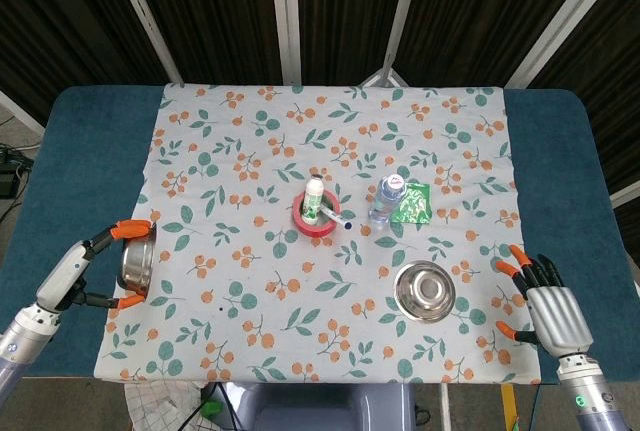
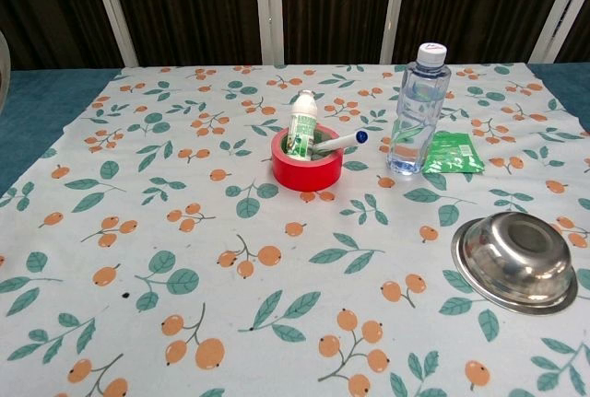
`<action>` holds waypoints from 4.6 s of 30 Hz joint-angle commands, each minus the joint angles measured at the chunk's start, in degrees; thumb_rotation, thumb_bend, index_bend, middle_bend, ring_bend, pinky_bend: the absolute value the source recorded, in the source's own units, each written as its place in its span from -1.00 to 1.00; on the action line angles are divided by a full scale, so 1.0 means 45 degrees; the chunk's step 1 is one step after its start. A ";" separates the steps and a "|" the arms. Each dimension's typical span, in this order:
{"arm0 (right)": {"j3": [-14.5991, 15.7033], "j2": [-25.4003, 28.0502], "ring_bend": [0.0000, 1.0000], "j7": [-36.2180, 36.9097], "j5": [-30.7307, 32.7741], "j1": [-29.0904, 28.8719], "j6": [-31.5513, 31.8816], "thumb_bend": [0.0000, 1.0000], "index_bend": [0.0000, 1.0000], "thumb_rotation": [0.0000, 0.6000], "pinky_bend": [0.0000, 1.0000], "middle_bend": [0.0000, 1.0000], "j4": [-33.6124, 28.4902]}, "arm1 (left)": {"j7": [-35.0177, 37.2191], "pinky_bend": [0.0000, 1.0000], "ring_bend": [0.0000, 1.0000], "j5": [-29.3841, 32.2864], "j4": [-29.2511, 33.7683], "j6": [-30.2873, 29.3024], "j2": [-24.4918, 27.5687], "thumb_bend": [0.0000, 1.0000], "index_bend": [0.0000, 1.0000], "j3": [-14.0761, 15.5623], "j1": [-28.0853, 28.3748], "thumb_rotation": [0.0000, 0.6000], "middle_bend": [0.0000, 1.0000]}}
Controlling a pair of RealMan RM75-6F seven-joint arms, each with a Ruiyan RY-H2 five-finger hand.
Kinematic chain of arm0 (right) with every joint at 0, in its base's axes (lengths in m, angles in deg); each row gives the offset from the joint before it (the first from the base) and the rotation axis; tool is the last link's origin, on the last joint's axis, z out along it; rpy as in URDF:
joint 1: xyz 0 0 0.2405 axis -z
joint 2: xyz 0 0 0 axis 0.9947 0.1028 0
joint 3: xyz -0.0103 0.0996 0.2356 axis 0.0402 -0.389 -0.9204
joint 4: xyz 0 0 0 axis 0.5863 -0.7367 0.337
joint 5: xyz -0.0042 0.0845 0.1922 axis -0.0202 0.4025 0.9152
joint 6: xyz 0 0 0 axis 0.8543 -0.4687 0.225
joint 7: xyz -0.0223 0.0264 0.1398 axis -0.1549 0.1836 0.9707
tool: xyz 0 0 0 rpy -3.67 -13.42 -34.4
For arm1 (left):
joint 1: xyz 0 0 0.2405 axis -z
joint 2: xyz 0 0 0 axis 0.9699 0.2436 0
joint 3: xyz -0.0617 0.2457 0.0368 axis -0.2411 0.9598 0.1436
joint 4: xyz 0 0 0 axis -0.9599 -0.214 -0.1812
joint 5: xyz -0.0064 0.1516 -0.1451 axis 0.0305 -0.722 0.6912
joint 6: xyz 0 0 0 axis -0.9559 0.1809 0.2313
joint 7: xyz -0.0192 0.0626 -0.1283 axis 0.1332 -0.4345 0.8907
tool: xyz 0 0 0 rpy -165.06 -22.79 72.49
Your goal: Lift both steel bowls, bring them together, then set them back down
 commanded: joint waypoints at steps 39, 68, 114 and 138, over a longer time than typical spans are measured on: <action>-0.0830 -0.2875 -0.74 -0.6776 0.3314 -0.2143 -0.2790 -0.67 -0.78 1.00 -0.91 -0.92 -0.2006 | -0.0422 -0.37 -0.60 -0.0015 0.0021 -0.0950 -0.0275 -0.86 -0.47 -0.0477 0.0379 1.00 -0.47; -0.0642 -0.3707 -0.44 -0.7198 0.4576 -0.2864 -0.3004 -0.67 -0.64 1.00 -0.83 -0.87 -0.0991 | -0.0791 -0.37 -0.60 0.0181 0.0261 -0.0702 -0.0177 -0.86 -0.45 -0.0490 0.0418 1.00 -0.48; -0.0099 -0.3919 -0.18 -0.7186 0.4519 -0.3216 -0.2833 -0.67 -0.01 1.00 -0.70 -0.43 -0.0810 | -0.1241 -0.37 -0.60 0.0395 0.0565 -0.0589 -0.0062 -0.86 -0.45 -0.0590 0.0282 1.00 -0.48; -0.2682 -0.0571 -0.18 0.3971 0.1955 -0.3210 -0.2177 -0.67 0.05 1.00 -0.70 -0.43 -0.2103 | 0.0558 -0.37 -0.60 -0.0247 0.0709 -0.0262 -0.0212 -0.86 -0.45 -0.0074 0.0666 1.00 -0.48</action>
